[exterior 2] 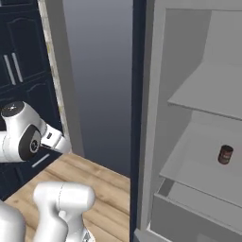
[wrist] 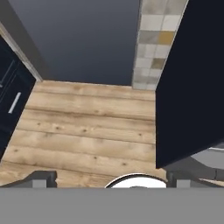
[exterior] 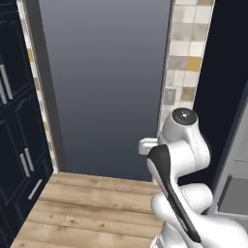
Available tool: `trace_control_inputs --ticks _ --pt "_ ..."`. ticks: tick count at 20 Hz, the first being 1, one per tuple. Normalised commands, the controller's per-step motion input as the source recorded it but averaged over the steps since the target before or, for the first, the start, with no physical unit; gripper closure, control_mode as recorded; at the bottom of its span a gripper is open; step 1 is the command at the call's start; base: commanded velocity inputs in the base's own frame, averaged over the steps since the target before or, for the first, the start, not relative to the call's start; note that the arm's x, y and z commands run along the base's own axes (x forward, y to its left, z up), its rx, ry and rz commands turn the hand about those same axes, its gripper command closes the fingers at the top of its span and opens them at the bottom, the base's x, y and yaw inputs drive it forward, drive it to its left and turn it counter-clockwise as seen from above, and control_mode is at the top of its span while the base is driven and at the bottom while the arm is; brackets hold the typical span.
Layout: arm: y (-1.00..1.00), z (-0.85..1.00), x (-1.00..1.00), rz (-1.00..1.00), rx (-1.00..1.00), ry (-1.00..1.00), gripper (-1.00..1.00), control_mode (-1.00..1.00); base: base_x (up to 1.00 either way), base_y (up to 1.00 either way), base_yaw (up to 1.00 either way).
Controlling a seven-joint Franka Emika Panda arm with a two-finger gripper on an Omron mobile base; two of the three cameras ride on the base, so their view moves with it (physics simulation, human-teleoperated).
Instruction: Pick the egg and butter from the fridge and place them by the bowl for mixing.
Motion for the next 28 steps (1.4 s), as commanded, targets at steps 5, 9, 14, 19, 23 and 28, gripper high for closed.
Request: trace_control_inputs --ticks 5,9,14,19,23,28 --pt "0.00 0.00 0.00 0.00 0.00 0.00 -1.00 1.00 -0.28 0.46 -0.06" --pt "0.00 0.00 0.00 0.00 0.00 0.00 -1.00 1.00 -0.26 1.00 0.01" --pt "0.00 0.00 0.00 0.00 0.00 0.00 -1.00 1.00 -1.00 0.60 -0.45" --pt "0.00 0.00 0.00 0.00 0.00 0.00 -1.00 1.00 -0.91 -0.35 -0.65" --pt "0.00 0.00 0.00 0.00 0.00 0.00 -1.00 1.00 -0.21 -1.00 -0.39" --pt "0.00 0.00 0.00 0.00 0.00 0.00 -1.00 1.00 0.29 -1.00 -0.07"
